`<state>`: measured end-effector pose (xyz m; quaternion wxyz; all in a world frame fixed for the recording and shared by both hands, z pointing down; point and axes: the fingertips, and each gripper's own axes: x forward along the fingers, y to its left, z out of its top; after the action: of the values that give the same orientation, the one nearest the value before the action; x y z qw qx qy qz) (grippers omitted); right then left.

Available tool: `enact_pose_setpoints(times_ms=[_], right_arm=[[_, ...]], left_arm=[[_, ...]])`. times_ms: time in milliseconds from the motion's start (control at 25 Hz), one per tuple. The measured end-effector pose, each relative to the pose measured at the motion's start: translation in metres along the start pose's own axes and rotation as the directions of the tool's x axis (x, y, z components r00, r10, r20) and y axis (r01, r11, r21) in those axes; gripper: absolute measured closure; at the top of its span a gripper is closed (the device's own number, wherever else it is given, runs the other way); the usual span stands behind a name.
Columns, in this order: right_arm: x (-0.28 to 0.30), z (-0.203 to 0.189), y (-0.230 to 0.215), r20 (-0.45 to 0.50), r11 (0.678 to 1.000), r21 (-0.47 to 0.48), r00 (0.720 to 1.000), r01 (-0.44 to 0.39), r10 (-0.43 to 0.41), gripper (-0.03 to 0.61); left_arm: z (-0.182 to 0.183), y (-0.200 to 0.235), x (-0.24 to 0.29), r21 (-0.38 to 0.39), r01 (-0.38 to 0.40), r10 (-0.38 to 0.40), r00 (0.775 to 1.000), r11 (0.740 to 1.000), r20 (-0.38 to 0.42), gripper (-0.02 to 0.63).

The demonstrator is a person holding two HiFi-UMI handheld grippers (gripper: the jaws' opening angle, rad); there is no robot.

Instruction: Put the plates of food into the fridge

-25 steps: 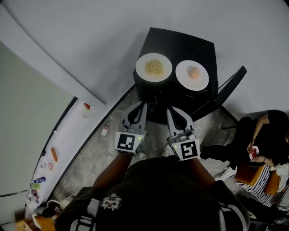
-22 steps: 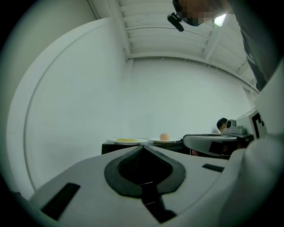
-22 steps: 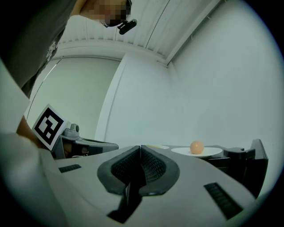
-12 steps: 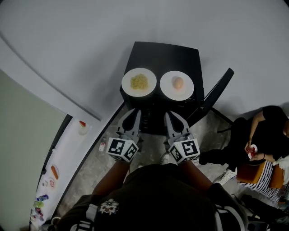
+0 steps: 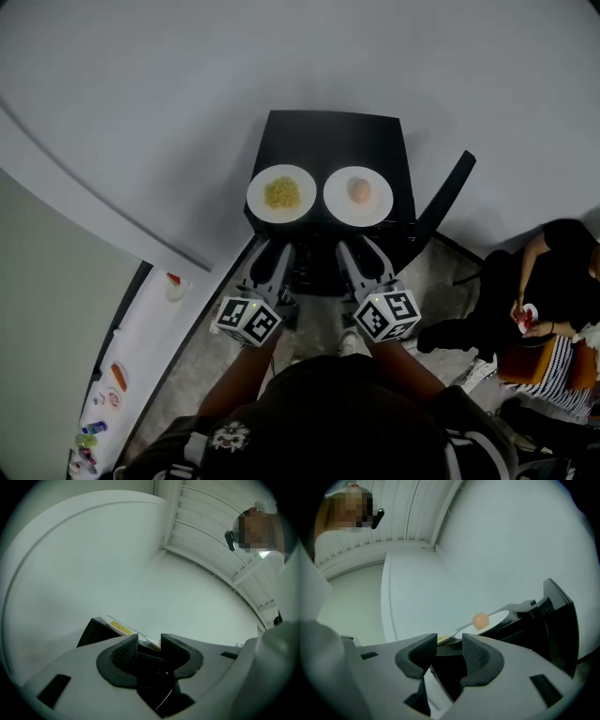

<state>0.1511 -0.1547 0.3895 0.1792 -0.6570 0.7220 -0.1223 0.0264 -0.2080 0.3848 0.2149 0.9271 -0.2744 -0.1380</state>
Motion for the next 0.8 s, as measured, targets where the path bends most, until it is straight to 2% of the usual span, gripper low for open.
enact_pose_setpoints(times_ms=[160, 280, 560, 720, 800], right_arm=[[0.001, -0.004, -0.013, -0.008, 0.993, 0.111, 0.999, 0.042, -0.041, 0.419], [0.002, -0.004, -0.024, -0.004, 0.967, 0.244, 0.997, 0.075, -0.076, 0.419], [0.005, 0.003, -0.049, -0.002, 0.877, 0.458, 0.987, 0.143, -0.160, 0.419], [0.009, 0.002, -0.060, -0.011, 0.799, 0.582, 0.984, 0.152, -0.179, 0.419], [0.009, 0.000, -0.063, -0.015, 0.770, 0.619, 0.983, 0.155, -0.186, 0.419]], left_arm=[[-0.002, -0.004, -0.001, 0.065, -0.007, 0.008, 1.000, 0.998, -0.008, 0.469], [-0.002, -0.008, -0.003, 0.130, -0.016, 0.018, 1.000, 0.991, -0.013, 0.469], [-0.002, -0.018, -0.003, 0.249, -0.015, 0.020, 1.000, 0.968, -0.016, 0.477], [-0.003, -0.020, -0.003, 0.319, -0.035, 0.042, 0.999, 0.947, -0.016, 0.554], [-0.006, -0.022, -0.003, 0.342, -0.030, 0.043, 0.999, 0.939, -0.029, 0.580]])
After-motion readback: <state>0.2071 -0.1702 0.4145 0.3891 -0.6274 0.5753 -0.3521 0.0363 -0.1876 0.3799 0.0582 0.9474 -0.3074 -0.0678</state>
